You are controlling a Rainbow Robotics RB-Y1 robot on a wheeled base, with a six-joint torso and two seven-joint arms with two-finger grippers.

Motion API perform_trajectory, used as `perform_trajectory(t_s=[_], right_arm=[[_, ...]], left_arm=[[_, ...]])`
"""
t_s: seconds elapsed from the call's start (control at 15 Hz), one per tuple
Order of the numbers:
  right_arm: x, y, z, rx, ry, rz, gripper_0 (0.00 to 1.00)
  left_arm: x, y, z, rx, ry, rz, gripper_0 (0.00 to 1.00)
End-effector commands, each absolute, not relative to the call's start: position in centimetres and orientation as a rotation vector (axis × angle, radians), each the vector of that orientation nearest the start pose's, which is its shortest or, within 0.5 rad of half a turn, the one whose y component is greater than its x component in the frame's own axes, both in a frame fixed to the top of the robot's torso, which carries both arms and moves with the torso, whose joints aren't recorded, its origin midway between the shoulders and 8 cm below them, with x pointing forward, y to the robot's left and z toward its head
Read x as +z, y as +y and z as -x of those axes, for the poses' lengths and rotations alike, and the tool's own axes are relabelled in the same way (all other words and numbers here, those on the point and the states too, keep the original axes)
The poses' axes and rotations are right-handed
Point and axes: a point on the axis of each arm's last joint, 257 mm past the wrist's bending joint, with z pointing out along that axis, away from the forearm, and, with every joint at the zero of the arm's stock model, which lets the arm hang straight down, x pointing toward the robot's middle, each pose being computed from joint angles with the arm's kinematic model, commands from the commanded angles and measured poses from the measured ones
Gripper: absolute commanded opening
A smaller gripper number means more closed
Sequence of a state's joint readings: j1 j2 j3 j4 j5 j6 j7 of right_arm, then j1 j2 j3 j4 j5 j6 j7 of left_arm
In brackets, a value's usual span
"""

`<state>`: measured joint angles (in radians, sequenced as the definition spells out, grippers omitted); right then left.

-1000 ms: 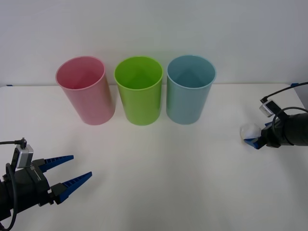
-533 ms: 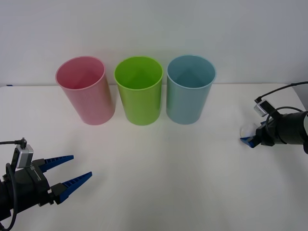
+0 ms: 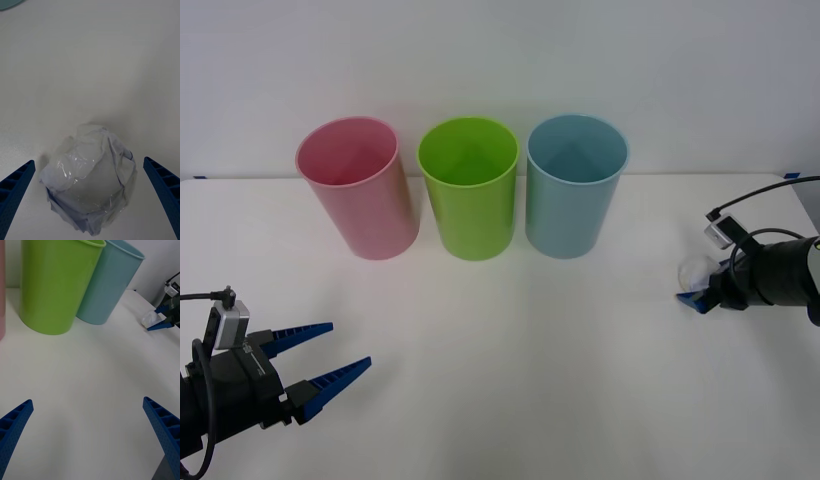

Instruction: Put cans in the blue bin and PET bottles in the pink bin and trash in the green bin.

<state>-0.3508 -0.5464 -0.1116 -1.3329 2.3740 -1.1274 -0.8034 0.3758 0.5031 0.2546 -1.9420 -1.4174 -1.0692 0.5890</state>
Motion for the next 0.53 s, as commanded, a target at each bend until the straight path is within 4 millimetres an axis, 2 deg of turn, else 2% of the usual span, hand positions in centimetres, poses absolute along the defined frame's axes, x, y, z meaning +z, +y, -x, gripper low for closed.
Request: perform_trajectory(t_s=[0.07,0.53], right_arm=[[-30.94,-34.88,-53.14,-0.019,2.336,0.765,1.0],[-30.97,-34.98,-53.14,-0.025,2.337,0.768,1.0]], left_arm=[[-23.31,23.08,-34.18,-0.764,1.89,-0.539,1.0],[-23.31,23.08,-34.18,-0.764,1.89,-0.539,1.0]])
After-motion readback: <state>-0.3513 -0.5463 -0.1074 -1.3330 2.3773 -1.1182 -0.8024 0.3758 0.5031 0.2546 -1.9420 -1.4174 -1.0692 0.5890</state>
